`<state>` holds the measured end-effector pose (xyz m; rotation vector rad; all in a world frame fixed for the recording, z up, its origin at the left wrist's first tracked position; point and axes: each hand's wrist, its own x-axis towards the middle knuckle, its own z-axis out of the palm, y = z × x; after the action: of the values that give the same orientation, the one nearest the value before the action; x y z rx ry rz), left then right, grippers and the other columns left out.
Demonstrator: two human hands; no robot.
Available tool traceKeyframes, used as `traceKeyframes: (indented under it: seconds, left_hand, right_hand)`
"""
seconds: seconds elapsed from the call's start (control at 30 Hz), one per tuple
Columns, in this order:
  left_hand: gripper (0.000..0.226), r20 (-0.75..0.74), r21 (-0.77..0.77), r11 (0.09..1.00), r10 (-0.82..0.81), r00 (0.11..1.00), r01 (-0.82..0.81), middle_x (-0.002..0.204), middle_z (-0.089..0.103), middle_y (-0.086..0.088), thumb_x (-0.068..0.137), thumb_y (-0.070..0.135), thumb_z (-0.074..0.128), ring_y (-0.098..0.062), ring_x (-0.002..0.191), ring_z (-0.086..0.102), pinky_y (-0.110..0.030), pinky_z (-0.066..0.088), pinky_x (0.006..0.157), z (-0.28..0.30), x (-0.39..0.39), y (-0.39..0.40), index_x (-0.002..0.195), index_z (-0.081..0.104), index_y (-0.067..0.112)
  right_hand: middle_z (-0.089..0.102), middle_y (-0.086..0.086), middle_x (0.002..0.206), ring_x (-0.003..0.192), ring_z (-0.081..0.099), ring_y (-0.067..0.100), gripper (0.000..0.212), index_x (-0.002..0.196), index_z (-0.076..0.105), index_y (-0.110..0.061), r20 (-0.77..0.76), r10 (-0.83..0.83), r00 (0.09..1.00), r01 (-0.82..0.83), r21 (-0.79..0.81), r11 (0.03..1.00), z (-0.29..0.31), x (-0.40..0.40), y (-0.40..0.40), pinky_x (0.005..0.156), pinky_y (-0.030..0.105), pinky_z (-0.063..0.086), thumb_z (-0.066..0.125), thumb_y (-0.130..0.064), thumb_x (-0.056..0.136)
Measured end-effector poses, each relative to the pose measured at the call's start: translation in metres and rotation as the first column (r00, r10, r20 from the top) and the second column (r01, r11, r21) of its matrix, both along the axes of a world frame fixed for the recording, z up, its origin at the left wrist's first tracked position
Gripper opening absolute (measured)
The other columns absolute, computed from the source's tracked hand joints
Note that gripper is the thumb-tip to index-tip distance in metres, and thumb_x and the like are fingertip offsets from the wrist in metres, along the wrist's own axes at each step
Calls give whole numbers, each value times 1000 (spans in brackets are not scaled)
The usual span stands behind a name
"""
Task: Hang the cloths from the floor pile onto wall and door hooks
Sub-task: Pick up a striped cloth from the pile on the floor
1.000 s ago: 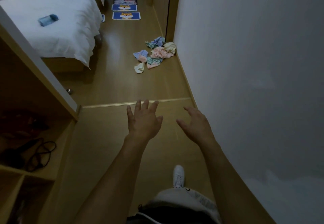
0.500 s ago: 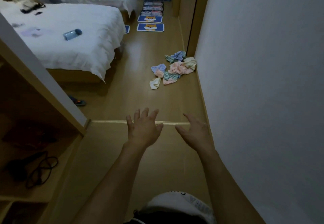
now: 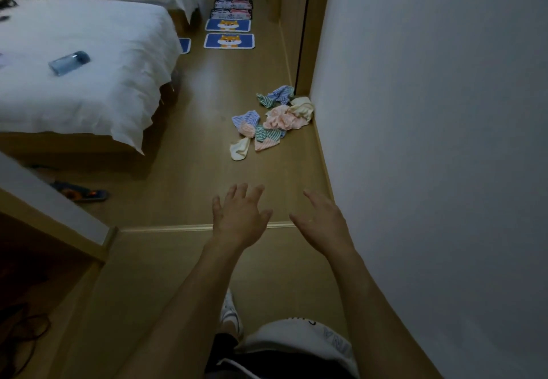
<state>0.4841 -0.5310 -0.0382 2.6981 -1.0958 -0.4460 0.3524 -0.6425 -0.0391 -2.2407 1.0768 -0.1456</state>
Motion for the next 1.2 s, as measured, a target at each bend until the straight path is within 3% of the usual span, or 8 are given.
traceKeyframes:
  seconds: [0.6, 1.03, 1.2]
  left_hand:
    - [64, 23, -92, 985, -147, 989, 148, 160, 20, -2, 93, 52, 47, -23, 148, 14, -54, 11, 116, 15, 265, -176, 150, 23, 36]
    - [64, 10, -71, 990, -121, 993, 122, 158, 24, -3, 93, 52, 48, -23, 146, 18, -54, 15, 117, -10, 369, -274, 150, 25, 35]
    - [64, 16, -37, 997, -60, 998, 61, 160, 22, -4, 93, 52, 47, -25, 147, 18, -52, 15, 118, -15, 412, -332, 150, 24, 35]
  right_hand:
    - [35, 3, 153, 139, 34, 19, 70, 149, 33, -23, -91, -89, 992, 80, -91, 993, 25, 236, -157, 114, 39, 31, 59, -47, 88]
    - [37, 3, 152, 138, 35, 20, 70, 148, 34, -21, -68, -36, 997, 32, -51, 998, 2, 348, -262, 114, 37, 30, 61, -45, 88]
    - [44, 3, 146, 132, 42, 21, 63, 144, 40, -22, -9, 18, 1000, -18, -20, 1000, -7, 399, -328, 106, 30, 34, 63, -38, 88]
